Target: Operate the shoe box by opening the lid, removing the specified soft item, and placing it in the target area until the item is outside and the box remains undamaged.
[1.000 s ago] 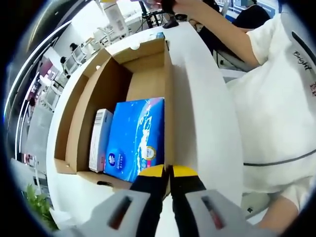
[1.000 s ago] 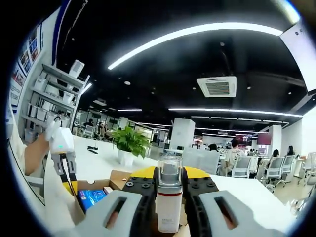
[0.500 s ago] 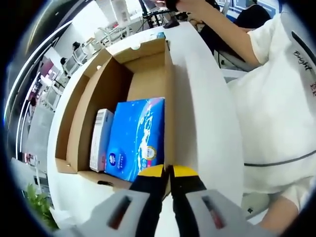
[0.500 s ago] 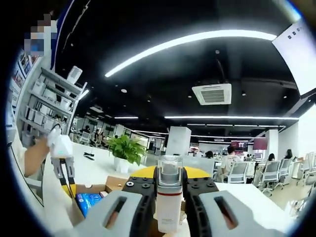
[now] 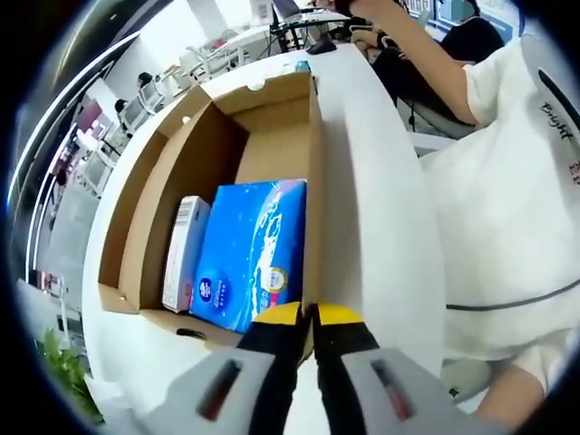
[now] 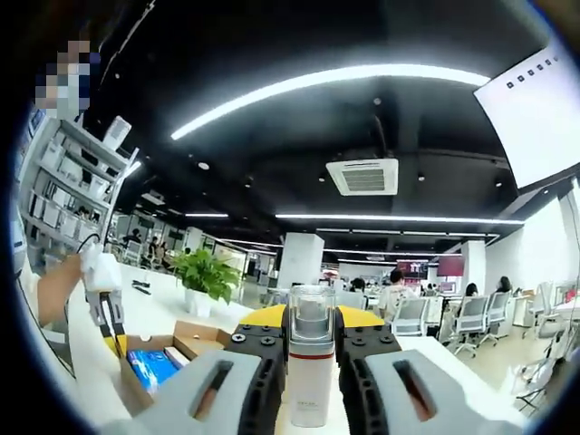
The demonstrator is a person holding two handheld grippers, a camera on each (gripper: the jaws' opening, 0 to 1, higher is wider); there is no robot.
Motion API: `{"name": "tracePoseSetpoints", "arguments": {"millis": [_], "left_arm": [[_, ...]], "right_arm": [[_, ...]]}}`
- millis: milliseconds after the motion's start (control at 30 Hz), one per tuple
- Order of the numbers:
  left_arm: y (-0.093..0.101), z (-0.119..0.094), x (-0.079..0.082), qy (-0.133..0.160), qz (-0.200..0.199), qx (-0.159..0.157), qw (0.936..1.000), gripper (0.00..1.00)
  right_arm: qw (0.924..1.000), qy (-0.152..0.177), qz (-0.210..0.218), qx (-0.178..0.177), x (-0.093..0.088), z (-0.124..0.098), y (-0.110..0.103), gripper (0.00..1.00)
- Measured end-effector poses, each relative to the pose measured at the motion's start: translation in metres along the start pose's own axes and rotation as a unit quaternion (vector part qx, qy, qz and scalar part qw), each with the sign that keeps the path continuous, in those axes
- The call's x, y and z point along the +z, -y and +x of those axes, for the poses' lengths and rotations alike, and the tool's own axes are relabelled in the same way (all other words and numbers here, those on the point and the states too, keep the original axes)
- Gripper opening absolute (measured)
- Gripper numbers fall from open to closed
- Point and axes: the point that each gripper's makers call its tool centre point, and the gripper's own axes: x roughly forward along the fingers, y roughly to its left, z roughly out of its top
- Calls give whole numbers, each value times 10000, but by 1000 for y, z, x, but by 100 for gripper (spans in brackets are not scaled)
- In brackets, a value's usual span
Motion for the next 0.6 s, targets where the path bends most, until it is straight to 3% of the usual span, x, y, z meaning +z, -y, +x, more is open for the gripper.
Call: {"name": "tracePoseSetpoints", "arguments": {"millis": [233, 467, 600], "left_arm": [[0, 0, 0, 15, -4, -14, 10000, 4], [0, 0, -1, 17, -5, -16, 10000, 4], [0, 0, -1, 20, -2, -20, 10000, 4]], "right_arm": [[9992, -76, 201, -351, -10, -12, 28, 18], [9979, -74, 18, -648, -10, -30, 51, 18], [9964, 51, -406, -745, -4, -37, 56, 18]]}}
